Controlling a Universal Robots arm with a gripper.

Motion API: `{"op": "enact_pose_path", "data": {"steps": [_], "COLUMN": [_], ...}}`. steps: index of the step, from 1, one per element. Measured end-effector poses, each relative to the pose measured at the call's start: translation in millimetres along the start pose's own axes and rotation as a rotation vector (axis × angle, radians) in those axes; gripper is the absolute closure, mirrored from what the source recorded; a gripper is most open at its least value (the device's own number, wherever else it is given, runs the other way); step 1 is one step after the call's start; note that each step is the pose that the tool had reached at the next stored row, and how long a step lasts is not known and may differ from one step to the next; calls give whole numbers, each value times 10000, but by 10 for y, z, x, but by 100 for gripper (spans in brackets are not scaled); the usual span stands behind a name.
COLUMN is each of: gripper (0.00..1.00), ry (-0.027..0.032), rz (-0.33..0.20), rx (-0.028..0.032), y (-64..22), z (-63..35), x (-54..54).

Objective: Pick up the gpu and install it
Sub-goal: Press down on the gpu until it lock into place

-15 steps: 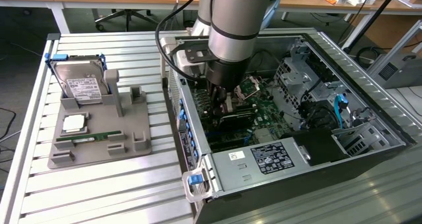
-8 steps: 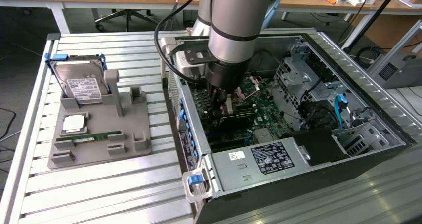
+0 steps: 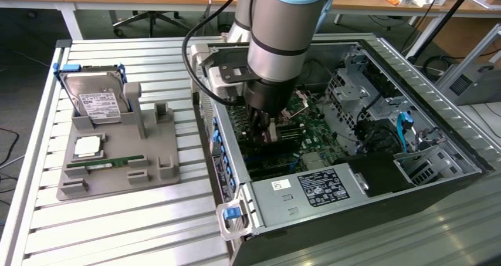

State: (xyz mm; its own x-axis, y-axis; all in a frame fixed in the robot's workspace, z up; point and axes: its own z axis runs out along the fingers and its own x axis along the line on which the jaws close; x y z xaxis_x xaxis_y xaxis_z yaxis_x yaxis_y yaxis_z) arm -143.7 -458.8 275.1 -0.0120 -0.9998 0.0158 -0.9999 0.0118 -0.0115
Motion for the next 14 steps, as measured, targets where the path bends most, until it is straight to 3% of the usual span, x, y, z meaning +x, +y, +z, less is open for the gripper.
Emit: {"op": "enact_pose_path", "data": {"steps": [14], "gripper": [89], "ry": [0], "rz": [0], "rx": [0], "y": [8], "z": [54], "x": [-37]}}
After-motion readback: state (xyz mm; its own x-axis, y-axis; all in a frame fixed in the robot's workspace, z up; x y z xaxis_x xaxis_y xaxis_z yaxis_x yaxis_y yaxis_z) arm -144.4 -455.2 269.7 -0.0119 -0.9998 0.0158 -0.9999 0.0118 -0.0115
